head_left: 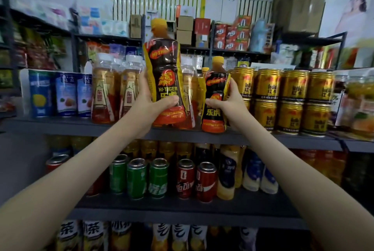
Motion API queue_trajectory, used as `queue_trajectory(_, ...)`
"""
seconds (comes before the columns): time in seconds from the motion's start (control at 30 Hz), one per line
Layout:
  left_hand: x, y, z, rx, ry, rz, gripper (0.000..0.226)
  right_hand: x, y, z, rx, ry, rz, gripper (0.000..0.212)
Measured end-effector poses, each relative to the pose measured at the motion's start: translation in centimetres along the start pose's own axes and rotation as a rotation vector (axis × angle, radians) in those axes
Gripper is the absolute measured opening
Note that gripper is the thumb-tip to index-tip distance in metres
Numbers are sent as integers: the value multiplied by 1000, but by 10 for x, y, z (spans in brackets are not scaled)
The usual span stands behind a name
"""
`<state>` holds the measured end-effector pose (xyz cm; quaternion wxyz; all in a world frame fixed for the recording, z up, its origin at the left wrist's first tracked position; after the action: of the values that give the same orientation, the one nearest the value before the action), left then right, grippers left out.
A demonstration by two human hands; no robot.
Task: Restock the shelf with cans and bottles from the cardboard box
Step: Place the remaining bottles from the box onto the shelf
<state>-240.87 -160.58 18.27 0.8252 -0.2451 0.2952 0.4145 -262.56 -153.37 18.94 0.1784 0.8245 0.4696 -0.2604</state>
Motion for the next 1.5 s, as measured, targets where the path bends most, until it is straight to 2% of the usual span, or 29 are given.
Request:
queue_trajectory(0.2,-1,-15,-2,-58,-20,78,100,-29,9,16,202,0,-122,89)
queue_trajectory(0.3,-1,-21,-5,-81,-23,81,99,-42,10,26,365,-45,-51,102)
queue_trajectory(0.4,-5,-23,-7,-84,-40,64,99,-53,13,35,421,20,-9,115)
queue_trajectory(0.57,-13,-28,-12,-80,-51,47,103,-68,12,39,455,87,35,115)
queue_trajectory(0.67,-15,-29,-14,-77,-45,37,109,-68,17,40,547,4,25,117)
queue_trajectory(0.77,-17,-30,-18,-66,-40,42,105,-63,27,40,784,-132,-15,117)
queue_trajectory(0.83,-18,-31,-20,-74,-40,36,109,-64,30,45,889,-127,-28,116)
queue_trajectory(1.07,-18,-32,-24,-156,-7,45,106,-85,23,54,868,5,-68,126)
queue_trajectory(1.17,-19,-32,-28,-152,-11,49,97,-90,22,59,849,16,-73,124)
queue_trajectory(1.33,-20,-28,-31,-129,-18,32,101,-92,26,66,855,51,-84,123)
queue_trajectory(1.43,-19,-22,-31,-143,-4,30,101,-84,30,58,830,47,-48,110)
queue_trajectory(1.5,-15,-15,-31,-173,15,27,100,-69,34,37,778,-112,2,87)
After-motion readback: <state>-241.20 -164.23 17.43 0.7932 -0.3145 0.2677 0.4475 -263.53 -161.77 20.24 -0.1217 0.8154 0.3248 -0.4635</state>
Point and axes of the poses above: each hand's wrist, its own x-axis away from the middle knuckle, its own y-axis out of the palm, z = x × y, the point moved 5 cm from there along -x, towards the middle knuckle, and after that the axes turned 15 degrees about -x, right-handed, at the moved point
